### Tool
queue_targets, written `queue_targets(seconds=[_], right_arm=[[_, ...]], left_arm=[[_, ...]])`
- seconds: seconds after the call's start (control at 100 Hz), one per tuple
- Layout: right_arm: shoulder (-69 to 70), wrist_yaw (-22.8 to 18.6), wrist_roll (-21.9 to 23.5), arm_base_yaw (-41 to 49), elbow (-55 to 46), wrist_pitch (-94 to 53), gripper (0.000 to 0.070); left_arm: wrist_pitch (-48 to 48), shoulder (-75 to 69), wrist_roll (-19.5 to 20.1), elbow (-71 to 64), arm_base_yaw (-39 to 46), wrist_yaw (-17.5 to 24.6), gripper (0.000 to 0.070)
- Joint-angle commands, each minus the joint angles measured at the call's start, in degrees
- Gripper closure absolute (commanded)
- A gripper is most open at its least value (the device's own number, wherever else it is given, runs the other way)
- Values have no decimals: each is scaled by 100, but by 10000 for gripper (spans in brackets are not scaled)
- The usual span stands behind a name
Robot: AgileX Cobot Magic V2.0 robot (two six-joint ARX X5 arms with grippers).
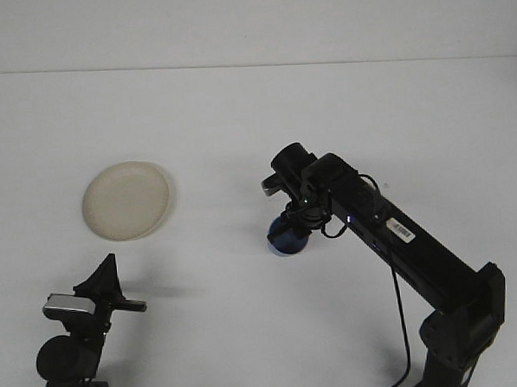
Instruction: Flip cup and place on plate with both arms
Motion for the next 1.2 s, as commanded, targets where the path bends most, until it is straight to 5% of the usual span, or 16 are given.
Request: queue_targets(seconds=[0.0, 0.58, 0.67, 0.87, 1.19], right_arm=[[138, -24, -50, 50, 155, 22, 685], [494, -26, -129, 57, 155, -52, 667], [501, -26, -129, 85, 155, -22, 583], [490, -20, -114, 76, 168, 11, 197], [249, -22, -98, 31, 358, 52, 150]], left_arm=[[61, -13, -9, -114, 0, 7, 689], [59, -13, -9, -114, 0, 7, 688], [59, -13, -9, -114, 2, 7, 688], [61, -13, -9, -114, 2, 7, 689], [61, -13, -9, -114, 0, 7, 688]])
